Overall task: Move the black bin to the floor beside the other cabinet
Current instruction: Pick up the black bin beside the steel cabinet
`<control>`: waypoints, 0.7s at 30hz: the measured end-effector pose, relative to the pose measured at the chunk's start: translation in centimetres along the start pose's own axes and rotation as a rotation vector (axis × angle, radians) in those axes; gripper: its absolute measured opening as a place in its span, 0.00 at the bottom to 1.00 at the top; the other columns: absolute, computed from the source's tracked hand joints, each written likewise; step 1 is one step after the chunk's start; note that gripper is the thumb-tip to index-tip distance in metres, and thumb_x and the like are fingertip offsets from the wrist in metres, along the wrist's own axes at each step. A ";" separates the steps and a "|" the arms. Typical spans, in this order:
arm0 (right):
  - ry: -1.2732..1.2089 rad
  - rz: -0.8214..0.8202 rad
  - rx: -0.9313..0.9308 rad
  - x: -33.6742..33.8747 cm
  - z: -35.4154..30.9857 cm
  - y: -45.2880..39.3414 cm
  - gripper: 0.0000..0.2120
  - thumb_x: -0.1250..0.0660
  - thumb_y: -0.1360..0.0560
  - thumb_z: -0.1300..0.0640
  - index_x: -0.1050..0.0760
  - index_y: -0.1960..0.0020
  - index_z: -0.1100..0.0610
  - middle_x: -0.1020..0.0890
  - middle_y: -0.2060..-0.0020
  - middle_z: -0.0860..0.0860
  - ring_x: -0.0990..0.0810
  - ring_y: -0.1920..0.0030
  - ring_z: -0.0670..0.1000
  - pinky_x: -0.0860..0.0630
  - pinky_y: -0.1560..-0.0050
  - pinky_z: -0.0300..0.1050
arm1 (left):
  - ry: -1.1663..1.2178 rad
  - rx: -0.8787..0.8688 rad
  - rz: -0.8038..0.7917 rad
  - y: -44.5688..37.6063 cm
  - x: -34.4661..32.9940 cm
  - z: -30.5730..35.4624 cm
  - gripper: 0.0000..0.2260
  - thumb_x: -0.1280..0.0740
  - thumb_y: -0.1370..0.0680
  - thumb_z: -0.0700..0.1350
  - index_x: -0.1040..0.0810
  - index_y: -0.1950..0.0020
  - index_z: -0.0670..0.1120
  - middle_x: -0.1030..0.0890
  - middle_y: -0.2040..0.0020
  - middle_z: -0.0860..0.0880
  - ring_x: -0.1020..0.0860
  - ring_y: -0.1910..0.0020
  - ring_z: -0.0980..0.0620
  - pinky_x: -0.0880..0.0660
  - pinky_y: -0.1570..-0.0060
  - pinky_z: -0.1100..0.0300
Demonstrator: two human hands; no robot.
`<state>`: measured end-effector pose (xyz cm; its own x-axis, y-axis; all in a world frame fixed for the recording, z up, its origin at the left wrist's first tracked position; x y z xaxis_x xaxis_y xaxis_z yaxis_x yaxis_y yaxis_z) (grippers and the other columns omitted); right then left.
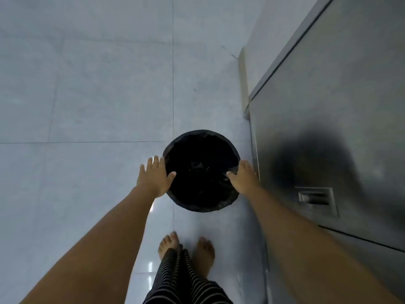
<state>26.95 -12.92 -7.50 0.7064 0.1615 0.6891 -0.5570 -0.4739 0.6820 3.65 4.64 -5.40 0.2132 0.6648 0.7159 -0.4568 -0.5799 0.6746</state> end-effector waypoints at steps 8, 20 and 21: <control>-0.366 0.132 -0.097 -4.2 2.6 -5.5 0.41 0.33 0.24 0.49 0.51 0.19 0.56 0.39 0.22 0.56 0.36 0.24 0.60 0.35 0.26 0.60 | 0.366 0.092 0.043 -7.2 -5.7 -2.0 0.38 0.39 0.21 0.59 0.49 0.19 0.40 0.43 0.20 0.41 0.45 0.20 0.40 0.47 0.24 0.41; -0.493 0.153 -0.081 1.5 -1.1 -0.8 0.28 0.34 0.26 0.42 0.34 0.31 0.54 0.22 0.40 0.54 0.21 0.42 0.58 0.22 0.40 0.57 | 1.144 0.384 0.087 -2.0 -1.9 -0.8 0.32 0.28 0.25 0.52 0.36 0.27 0.41 0.25 0.34 0.42 0.25 0.35 0.39 0.28 0.34 0.47; -0.491 0.156 -0.079 2.8 -1.6 0.5 0.28 0.34 0.26 0.41 0.34 0.31 0.54 0.22 0.39 0.53 0.21 0.41 0.58 0.22 0.40 0.57 | 1.143 0.381 0.091 -0.8 -0.5 -0.6 0.32 0.28 0.25 0.53 0.36 0.28 0.41 0.25 0.34 0.42 0.25 0.35 0.39 0.28 0.34 0.47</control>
<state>27.93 -11.27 -4.86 0.7234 -0.3397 0.6011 -0.6899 -0.3903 0.6097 3.41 5.01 -6.36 -0.7817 0.5350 0.3205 -0.1054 -0.6198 0.7776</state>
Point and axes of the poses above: each hand's wrist, its own y-axis away from the middle knuckle, its own x-axis out of the back of the hand, z = x × y, the point moved 8 cm from there along -y, towards the middle knuckle
